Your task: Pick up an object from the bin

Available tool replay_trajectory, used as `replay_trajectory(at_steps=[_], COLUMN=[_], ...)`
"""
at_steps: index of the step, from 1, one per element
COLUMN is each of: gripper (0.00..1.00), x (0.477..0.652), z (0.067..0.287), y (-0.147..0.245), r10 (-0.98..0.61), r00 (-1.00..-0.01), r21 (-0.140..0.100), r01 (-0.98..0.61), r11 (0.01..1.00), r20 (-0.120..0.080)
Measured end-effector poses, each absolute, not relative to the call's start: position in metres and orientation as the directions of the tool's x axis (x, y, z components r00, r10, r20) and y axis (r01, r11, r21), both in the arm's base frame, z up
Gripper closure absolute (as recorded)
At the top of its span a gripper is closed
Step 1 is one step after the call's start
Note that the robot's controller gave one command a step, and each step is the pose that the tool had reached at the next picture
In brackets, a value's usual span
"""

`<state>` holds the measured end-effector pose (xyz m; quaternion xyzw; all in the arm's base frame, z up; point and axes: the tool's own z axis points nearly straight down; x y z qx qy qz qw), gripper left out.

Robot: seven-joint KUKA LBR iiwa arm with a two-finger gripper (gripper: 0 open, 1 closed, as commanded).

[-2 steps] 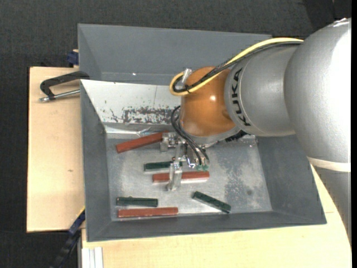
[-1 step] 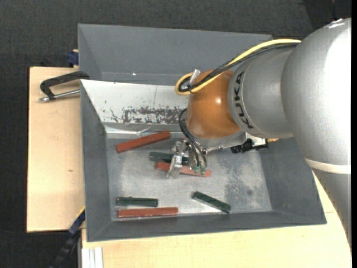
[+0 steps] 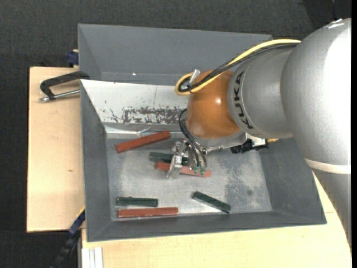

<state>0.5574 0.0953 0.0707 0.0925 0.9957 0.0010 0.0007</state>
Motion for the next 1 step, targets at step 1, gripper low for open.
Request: replay_trajectory(at_steps=[1], gripper=[1.0], x=[0.5554], z=[0.077], y=[0.0951], r10=[0.184], r00=[-0.983], r21=[0.0], r01=[0.184], r11=[0.983], r20=[0.005])
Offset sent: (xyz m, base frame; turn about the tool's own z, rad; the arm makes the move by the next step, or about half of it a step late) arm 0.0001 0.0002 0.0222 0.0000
